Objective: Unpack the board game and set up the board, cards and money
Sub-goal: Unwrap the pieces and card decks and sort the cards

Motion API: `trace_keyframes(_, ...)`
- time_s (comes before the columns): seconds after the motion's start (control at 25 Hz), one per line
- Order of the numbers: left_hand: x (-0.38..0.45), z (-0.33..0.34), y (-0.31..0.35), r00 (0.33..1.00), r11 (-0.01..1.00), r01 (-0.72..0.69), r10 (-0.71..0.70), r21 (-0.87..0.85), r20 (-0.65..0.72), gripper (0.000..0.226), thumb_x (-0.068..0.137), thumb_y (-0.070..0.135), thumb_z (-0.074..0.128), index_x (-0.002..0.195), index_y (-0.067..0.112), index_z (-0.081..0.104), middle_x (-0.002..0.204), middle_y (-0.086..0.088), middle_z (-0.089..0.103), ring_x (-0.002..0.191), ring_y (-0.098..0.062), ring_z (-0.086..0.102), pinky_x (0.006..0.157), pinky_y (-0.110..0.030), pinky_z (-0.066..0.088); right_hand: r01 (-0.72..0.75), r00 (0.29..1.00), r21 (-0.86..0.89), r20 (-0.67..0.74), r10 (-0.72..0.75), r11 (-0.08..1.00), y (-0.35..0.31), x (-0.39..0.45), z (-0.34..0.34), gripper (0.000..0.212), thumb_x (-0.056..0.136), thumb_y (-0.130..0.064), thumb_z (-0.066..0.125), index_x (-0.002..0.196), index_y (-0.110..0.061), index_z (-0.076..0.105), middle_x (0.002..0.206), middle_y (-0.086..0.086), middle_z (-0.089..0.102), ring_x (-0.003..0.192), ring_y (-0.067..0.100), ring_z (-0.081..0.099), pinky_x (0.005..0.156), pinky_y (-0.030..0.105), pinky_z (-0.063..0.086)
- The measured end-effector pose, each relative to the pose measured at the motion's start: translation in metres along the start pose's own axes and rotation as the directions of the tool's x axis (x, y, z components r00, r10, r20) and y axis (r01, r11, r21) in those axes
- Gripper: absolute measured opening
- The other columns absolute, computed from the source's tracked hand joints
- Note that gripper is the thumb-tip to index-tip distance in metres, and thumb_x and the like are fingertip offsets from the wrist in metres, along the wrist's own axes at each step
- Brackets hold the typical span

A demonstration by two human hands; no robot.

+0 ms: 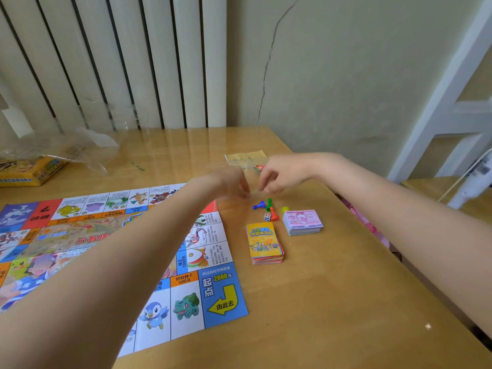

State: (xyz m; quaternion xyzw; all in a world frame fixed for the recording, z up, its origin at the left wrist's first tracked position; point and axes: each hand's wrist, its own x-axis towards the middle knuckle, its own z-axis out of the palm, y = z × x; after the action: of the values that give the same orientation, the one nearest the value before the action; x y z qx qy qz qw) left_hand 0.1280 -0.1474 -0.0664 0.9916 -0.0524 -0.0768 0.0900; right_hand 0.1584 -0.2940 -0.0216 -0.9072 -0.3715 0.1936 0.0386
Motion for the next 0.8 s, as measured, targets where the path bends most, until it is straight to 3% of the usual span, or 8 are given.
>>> trace_keyframes(0.12, -0.001, -0.004, 0.001, 1.0, 1.0, 0.006, -0.006, 0.01, 0.007, 0.031, 0.09, 0.026, 0.059, 0.12, 0.018, 0.064, 0.124, -0.003, 0.062, 0.114, -0.023, 0.055, 0.093, -0.028, 0.041, -0.005, 0.989, 0.179, -0.144, 0.031, 0.984, 0.008, 0.004, -0.018, 0.026, 0.093, 0.003, 0.045, 0.112, 0.004, 0.063, 0.109, 0.018, 0.066, 0.088, 0.019, 0.062, 0.069, 0.012, 0.051)
trace_keyframes(0.24, 0.0, -0.006, 0.003, 1.0, 1.0, 0.013, -0.013, 0.015, 0.007, 0.032, 0.089, 0.025, 0.06, 0.12, 0.017, 0.064, 0.123, -0.004, 0.063, 0.112, -0.023, 0.057, 0.091, -0.026, 0.042, -0.086, 0.946, -0.008, -0.314, 0.079, 0.996, 0.018, 0.026, -0.019, 0.035, 0.092, 0.001, 0.041, 0.12, -0.007, 0.061, 0.122, 0.01, 0.06, 0.106, 0.022, 0.057, 0.083, 0.018, 0.044)
trace_keyframes(0.36, 0.003, -0.007, 0.005, 1.0, 0.999, 0.011, -0.012, 0.037, 0.024, 0.032, 0.089, 0.024, 0.061, 0.121, 0.018, 0.063, 0.124, -0.004, 0.062, 0.111, -0.023, 0.058, 0.088, -0.025, 0.042, -0.141, 0.964, -0.113, -0.242, 0.111, 0.984, 0.02, 0.052, 0.003, 0.047, 0.091, 0.002, 0.037, 0.135, -0.012, 0.047, 0.137, 0.01, 0.049, 0.125, 0.027, 0.044, 0.1, 0.027, 0.036)
trace_keyframes(0.52, 0.006, -0.007, 0.004, 0.999, 0.999, 0.013, -0.015, 0.037, 0.041, 0.032, 0.089, 0.023, 0.06, 0.121, 0.019, 0.063, 0.124, -0.003, 0.062, 0.112, -0.023, 0.058, 0.092, -0.027, 0.044, -0.214, 0.969, -0.165, -0.157, 0.188, 0.963, 0.02, 0.065, 0.016, 0.054, 0.093, -0.001, 0.034, 0.146, -0.01, 0.023, 0.147, 0.015, 0.035, 0.132, 0.032, 0.036, 0.104, 0.035, 0.034)
trace_keyframes(0.8, 0.003, -0.011, 0.007, 0.998, 0.999, 0.013, -0.015, 0.05, 0.055, 0.033, 0.089, 0.024, 0.061, 0.121, 0.018, 0.063, 0.123, -0.002, 0.063, 0.111, -0.022, 0.058, 0.09, -0.027, 0.044, -0.21, 0.978, -0.299, -0.061, 0.201, 0.931, 0.028, 0.075, 0.006, 0.054, 0.092, -0.003, 0.04, 0.143, -0.015, 0.032, 0.138, 0.015, 0.034, 0.125, 0.034, 0.042, 0.103, 0.038, 0.037)
